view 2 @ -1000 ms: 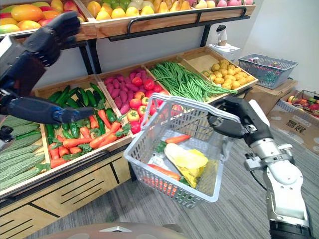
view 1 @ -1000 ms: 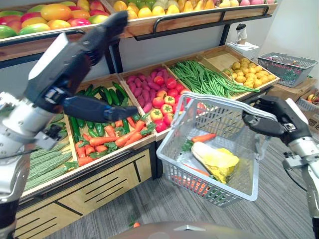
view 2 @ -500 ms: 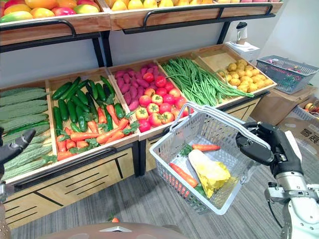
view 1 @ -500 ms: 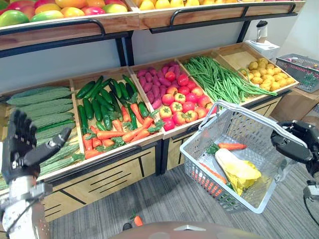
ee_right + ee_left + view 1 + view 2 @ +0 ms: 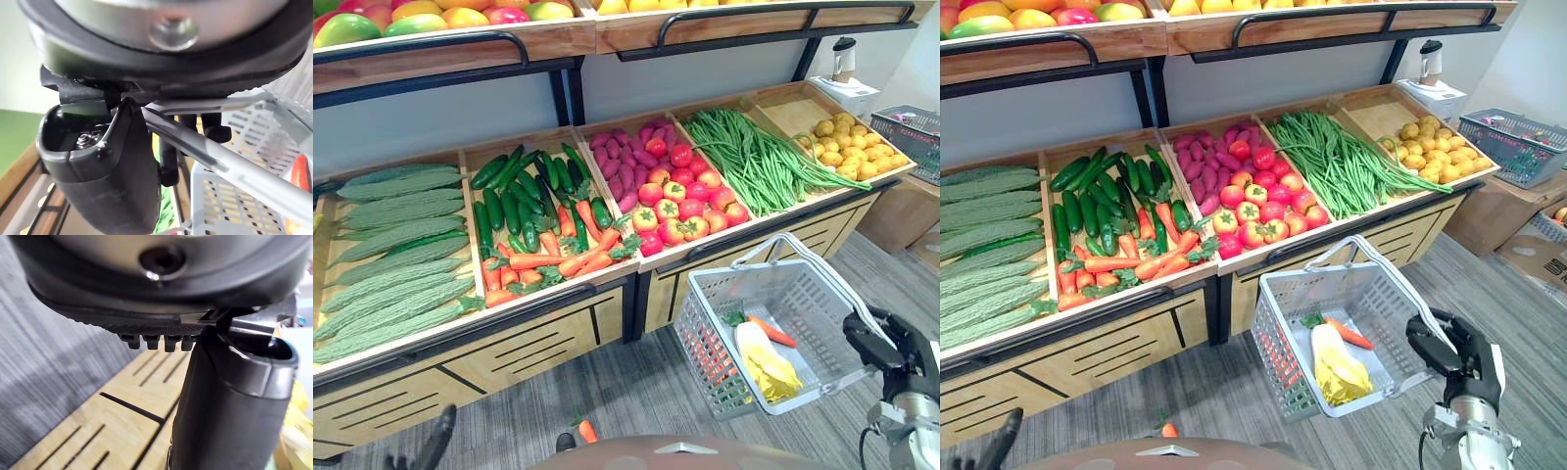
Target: Pick vegetable in the basket
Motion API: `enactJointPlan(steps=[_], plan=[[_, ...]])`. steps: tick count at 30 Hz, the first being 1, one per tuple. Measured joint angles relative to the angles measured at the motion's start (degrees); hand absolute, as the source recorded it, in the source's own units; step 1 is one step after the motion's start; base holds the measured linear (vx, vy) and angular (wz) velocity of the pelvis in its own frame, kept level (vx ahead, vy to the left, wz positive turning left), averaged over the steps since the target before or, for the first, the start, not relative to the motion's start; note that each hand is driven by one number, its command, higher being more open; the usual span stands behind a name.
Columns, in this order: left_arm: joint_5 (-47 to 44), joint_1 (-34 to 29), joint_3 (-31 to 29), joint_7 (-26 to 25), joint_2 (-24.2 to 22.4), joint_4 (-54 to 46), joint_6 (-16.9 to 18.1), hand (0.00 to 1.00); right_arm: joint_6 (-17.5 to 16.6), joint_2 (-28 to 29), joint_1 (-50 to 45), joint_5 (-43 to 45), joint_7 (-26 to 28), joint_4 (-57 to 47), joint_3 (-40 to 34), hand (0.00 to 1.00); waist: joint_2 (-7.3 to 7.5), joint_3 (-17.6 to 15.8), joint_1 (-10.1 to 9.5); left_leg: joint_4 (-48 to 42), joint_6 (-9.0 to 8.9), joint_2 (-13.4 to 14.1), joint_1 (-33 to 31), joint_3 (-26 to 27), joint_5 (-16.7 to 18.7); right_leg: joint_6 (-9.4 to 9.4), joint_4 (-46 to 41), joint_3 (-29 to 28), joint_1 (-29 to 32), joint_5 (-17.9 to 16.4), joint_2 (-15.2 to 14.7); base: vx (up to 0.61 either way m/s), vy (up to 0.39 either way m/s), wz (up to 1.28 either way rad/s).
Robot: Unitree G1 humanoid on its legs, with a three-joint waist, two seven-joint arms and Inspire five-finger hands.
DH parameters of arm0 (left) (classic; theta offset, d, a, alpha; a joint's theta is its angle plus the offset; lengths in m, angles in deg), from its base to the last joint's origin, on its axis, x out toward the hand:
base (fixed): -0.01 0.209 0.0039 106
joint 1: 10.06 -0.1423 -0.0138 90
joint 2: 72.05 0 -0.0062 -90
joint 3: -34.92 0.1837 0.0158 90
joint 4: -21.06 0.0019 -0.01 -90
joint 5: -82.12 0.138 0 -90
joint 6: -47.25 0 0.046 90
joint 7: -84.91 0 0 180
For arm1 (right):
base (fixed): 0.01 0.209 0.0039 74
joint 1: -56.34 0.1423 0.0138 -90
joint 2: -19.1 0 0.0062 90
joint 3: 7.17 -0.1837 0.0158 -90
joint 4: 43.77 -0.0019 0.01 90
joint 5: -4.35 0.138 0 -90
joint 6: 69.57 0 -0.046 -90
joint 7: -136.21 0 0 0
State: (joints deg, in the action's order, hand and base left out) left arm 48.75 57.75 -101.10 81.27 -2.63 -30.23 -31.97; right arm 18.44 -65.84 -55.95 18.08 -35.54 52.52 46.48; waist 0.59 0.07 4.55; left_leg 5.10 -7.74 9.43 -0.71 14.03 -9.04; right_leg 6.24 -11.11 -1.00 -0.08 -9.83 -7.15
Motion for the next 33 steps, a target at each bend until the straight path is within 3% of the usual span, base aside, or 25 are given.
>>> enactJointPlan(steps=[4, 12, 21, 33], plan=[[-2.4, -0.49, 0.01, 0.03, -0.56, 5.08, -0.05, 1.0, 0.0, 2.06, -0.07, -0.06, -1.79, 3.18, -1.68, 0.0, 0.09, -0.05, -0.35, 0.0, -0.26, 0.0, 0.13, -0.34, 0.2, -0.01, -0.92, 0.23, 0.08, -0.95, 0.01, 0.02, -0.022, 0.04], [5.17, -0.41, 0.98, 1.19, -0.82, 11.21, -2.21, 1.0, -0.01, 8.68, -0.11, -2.41, -5.6, 7.42, -5.93, 0.0, 1.06, -0.04, -0.38, -0.19, -0.8, 0.12, 1.38, 0.7, 1.16, 0.06, -2.08, -0.82, 0.05, -1.94, 0.17, 0.04, -0.023, -0.06], [13.66, 0.23, 8.46, 3.77, -0.3, 11.56, -3.54, 1.0, -0.01, 16.62, -1.99, -4.66, -10.31, 9.91, -8.1, 0.0, 2.5, -0.51, -0.29, -0.17, -1.06, 0.15, 4.03, 3.02, 2.51, 0.08, -2.77, -2.69, -0.94, -2.91, 0.14, 0.03, -0.013, -0.12], [16.05, 1.07, 11.96, 3.8, -0.44, 11.52, -3.57, 1.0, -0.02, 17.42, -3.55, -2.04, -12.66, 22.28, -9.29, 0.0, 2.73, -0.67, -1.23, -0.18, -1.41, 0.25, 6.6, 6.1, 3.87, 0.18, -2.12, -4.49, -2.35, -3.19, 0.11, 0.02, -0.006, -0.1]])
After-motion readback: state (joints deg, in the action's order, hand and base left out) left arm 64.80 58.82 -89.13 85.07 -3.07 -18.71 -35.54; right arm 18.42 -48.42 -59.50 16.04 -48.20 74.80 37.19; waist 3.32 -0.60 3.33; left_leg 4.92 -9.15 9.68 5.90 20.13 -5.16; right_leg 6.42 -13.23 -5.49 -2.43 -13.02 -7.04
